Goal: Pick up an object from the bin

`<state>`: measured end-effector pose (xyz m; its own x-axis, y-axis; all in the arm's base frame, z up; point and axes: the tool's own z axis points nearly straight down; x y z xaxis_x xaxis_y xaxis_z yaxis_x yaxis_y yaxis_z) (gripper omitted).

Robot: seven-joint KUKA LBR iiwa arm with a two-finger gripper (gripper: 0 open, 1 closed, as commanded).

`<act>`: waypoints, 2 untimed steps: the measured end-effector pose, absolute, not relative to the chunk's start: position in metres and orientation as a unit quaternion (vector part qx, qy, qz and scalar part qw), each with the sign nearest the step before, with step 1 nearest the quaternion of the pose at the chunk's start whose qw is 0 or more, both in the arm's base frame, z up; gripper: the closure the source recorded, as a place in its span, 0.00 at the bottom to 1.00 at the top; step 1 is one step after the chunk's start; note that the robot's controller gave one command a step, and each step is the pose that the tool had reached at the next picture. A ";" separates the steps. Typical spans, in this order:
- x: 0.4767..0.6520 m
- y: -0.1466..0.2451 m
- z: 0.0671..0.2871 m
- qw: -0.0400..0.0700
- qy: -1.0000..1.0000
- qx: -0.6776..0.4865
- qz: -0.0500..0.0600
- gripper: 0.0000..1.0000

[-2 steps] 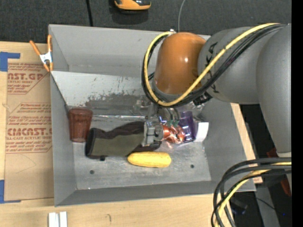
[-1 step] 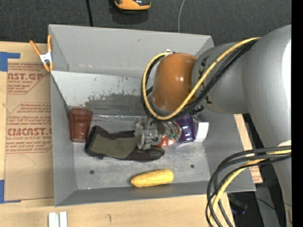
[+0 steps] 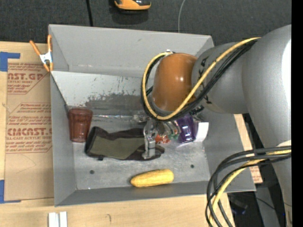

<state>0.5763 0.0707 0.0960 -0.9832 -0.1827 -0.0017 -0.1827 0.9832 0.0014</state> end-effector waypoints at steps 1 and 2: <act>0.576 0.071 0.096 0.001 0.996 -0.092 0.001 0.00; 0.584 0.066 0.072 0.002 0.990 -0.141 0.000 1.00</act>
Offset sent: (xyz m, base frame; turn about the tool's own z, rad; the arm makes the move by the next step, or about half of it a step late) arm 0.0064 -0.0055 -0.0253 -0.1004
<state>0.5837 0.0662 0.0717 -0.9600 -0.2799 -0.0032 -0.2799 0.9600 0.0004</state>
